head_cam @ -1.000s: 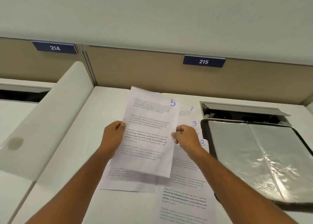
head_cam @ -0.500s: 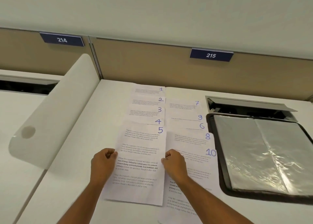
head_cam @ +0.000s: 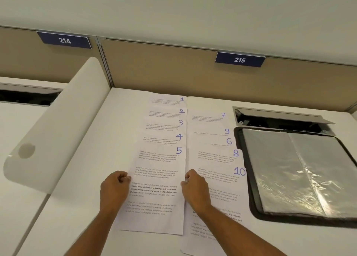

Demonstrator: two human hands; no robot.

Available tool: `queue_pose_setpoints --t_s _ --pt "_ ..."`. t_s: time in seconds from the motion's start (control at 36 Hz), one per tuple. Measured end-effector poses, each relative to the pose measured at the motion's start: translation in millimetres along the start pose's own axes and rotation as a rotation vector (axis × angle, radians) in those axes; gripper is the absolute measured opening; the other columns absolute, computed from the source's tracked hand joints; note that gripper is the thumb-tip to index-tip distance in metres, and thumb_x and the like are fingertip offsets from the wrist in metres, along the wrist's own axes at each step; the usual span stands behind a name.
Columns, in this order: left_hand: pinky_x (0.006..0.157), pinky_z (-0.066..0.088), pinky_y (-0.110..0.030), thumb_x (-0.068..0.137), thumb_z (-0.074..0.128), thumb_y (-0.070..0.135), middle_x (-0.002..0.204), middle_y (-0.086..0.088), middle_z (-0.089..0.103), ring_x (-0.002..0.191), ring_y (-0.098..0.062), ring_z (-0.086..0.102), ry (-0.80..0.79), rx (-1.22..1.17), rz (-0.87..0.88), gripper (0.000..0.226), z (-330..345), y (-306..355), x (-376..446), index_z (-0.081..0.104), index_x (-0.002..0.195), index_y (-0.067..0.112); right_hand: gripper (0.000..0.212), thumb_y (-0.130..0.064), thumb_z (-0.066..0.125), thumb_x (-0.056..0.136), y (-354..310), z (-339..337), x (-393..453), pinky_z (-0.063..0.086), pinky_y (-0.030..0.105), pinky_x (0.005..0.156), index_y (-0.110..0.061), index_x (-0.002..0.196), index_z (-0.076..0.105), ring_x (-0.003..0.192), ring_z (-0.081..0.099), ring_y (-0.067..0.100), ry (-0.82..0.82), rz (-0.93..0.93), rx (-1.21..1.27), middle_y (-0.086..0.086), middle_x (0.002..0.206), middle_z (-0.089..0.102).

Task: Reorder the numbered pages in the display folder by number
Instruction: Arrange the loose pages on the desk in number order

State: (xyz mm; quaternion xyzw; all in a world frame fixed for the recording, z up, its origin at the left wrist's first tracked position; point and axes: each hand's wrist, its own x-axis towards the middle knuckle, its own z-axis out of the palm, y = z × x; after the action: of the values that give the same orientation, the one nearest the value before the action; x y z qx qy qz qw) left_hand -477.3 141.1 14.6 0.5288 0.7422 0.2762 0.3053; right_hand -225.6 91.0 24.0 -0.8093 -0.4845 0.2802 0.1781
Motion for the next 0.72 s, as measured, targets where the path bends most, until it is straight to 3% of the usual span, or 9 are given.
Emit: queue_pose_setpoints --t_s 0.25,0.44,0.72 --pt "0.078 0.044 -0.030 0.089 0.074 0.021 0.088 0.006 0.060 0.080 -0.009 0.058 0.011 0.060 0.060 0.024 2.6 -10.2 0.2 0.069 0.113 0.016 0.023 -0.040 0.064 0.098 7.0 -5.7 -1.3 0.056 0.033 0.074 -0.020 0.107 0.058 0.081 0.066 0.017 0.035 -0.011 -0.024 -0.004 0.091 0.069" --pt "0.083 0.049 -0.035 0.091 0.072 0.019 0.098 0.001 0.057 0.088 -0.018 0.059 0.058 0.094 0.128 0.026 8.9 6.4 4.0 0.067 0.117 0.013 0.022 -0.039 0.061 0.099 24.7 -30.7 7.1 0.055 0.034 0.080 -0.019 0.108 0.063 0.087 0.065 0.016 0.094 -0.001 -0.035 -0.005 0.097 0.070" --pt "0.080 0.048 -0.026 0.090 0.074 0.016 0.101 0.006 0.060 0.083 -0.009 0.060 -0.128 0.080 0.418 0.021 63.7 83.2 19.4 0.070 0.111 0.016 0.020 -0.034 0.060 0.100 55.0 -91.6 55.3 0.048 0.032 0.079 -0.018 0.111 0.063 0.092 0.062 0.022 0.146 0.038 -0.144 0.002 0.106 0.071"
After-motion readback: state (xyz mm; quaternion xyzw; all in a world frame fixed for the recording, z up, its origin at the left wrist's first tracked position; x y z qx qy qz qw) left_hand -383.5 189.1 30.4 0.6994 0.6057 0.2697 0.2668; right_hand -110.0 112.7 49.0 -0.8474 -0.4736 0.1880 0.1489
